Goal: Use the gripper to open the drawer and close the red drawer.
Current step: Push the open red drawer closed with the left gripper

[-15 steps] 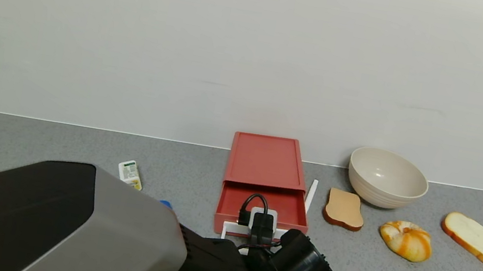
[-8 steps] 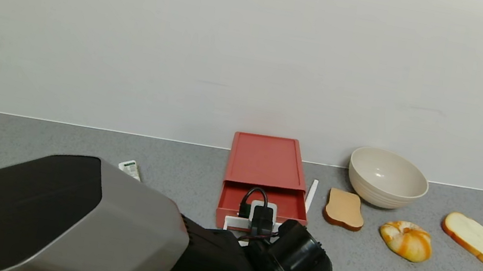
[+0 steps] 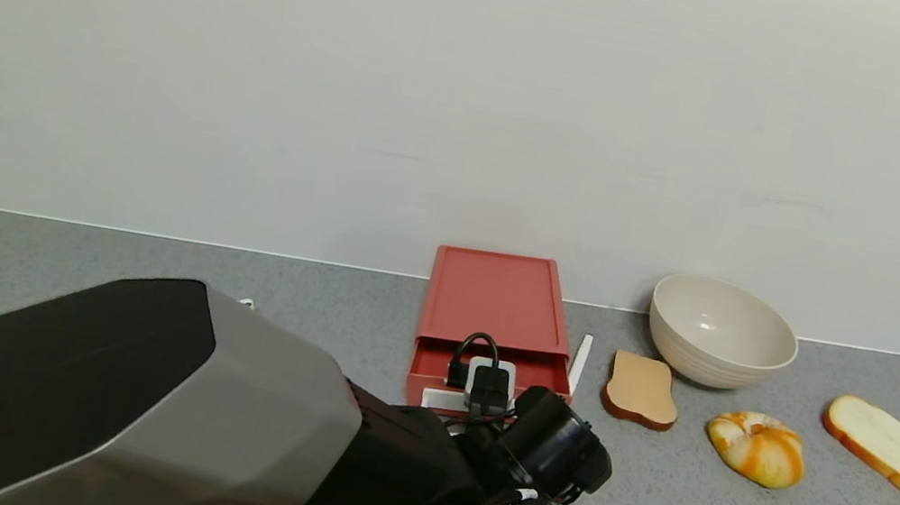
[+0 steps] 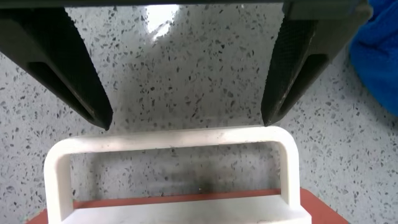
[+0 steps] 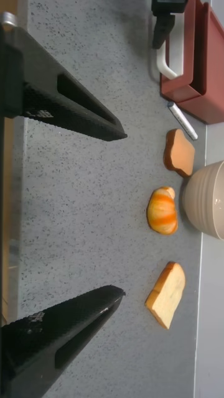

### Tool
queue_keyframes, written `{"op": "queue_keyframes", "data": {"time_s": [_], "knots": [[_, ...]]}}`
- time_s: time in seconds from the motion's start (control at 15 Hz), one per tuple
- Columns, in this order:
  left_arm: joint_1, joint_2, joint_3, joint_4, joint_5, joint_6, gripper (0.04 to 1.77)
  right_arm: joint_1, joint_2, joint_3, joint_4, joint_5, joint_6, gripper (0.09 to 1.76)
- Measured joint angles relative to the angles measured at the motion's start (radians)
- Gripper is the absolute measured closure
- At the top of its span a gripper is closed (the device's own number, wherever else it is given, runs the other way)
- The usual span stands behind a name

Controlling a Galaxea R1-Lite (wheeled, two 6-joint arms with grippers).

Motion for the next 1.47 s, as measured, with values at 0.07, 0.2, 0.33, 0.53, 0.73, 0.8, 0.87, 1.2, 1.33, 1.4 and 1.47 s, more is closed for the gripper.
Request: {"op": "queue_keyframes", "data": {"time_s": [0.07,0.2,0.33,0.53,0.73,0.8,0.87,1.2,1.33,1.4,1.47], "knots": [[0.004,0.004,-0.004,-0.001,-0.001,0.006,0.09,0.0,0.0,0.0,0.0,0.0,0.0,0.14],[0.01,0.008,-0.015,-0.001,-0.001,0.017,0.09,0.0,0.0,0.0,0.0,0.0,0.0,0.14],[0.02,0.013,-0.032,0.0,-0.002,0.034,0.09,0.0,0.0,0.0,0.0,0.0,0.0,0.14],[0.036,0.024,-0.055,-0.001,-0.003,0.054,0.09,0.0,0.0,0.0,0.0,0.0,0.0,0.14],[0.056,0.039,-0.084,-0.001,-0.004,0.075,0.09,-0.001,0.0,0.0,0.0,0.0,0.0,0.14],[0.06,0.042,-0.089,-0.002,-0.004,0.077,0.09,-0.001,0.0,0.0,0.0,0.0,0.0,0.14],[0.06,0.044,-0.093,-0.001,-0.004,0.084,0.09,-0.001,0.0,0.0,0.0,0.0,0.0,0.14],[0.079,0.054,-0.122,-0.003,-0.013,0.11,0.09,0.0,0.0,0.0,0.0,0.0,0.0,0.14],[0.089,0.055,-0.133,-0.003,-0.036,0.12,0.09,0.0,0.0,0.0,0.0,0.0,0.0,0.14],[0.093,0.056,-0.137,-0.003,-0.038,0.123,0.09,0.0,0.0,0.0,0.0,0.0,0.0,0.14],[0.094,0.057,-0.14,-0.004,-0.038,0.128,0.09,0.0,0.0,0.0,0.0,0.0,0.0,0.14]]}}
